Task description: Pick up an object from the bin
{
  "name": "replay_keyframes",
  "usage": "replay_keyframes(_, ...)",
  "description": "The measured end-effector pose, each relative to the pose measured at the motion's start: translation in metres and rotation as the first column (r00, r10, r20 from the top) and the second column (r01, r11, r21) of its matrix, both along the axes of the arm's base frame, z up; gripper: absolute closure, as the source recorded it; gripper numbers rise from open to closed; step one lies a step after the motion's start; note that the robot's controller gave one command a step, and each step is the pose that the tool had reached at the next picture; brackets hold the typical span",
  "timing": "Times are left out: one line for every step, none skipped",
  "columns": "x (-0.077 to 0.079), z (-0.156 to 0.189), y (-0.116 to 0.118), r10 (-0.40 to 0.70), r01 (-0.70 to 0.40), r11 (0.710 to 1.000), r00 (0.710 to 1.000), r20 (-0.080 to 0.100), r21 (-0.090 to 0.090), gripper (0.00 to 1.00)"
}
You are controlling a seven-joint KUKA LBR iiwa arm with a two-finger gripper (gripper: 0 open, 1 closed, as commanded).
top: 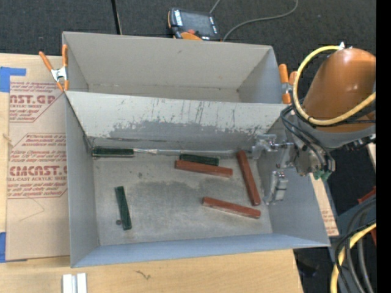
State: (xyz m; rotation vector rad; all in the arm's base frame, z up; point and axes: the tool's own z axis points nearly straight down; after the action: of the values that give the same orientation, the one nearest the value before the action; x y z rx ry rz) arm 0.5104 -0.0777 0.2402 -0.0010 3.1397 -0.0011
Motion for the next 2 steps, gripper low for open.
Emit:
replay_keyframes(0.002,-0.127,-0.002,-0.205,0.205,0.979,0.979,-0.008,0.001,0.0)
replay_keyframes(-0.019,-0.172,0.015,-0.394,0.394,0.919,0.919,-0.007,0.001,0.0)
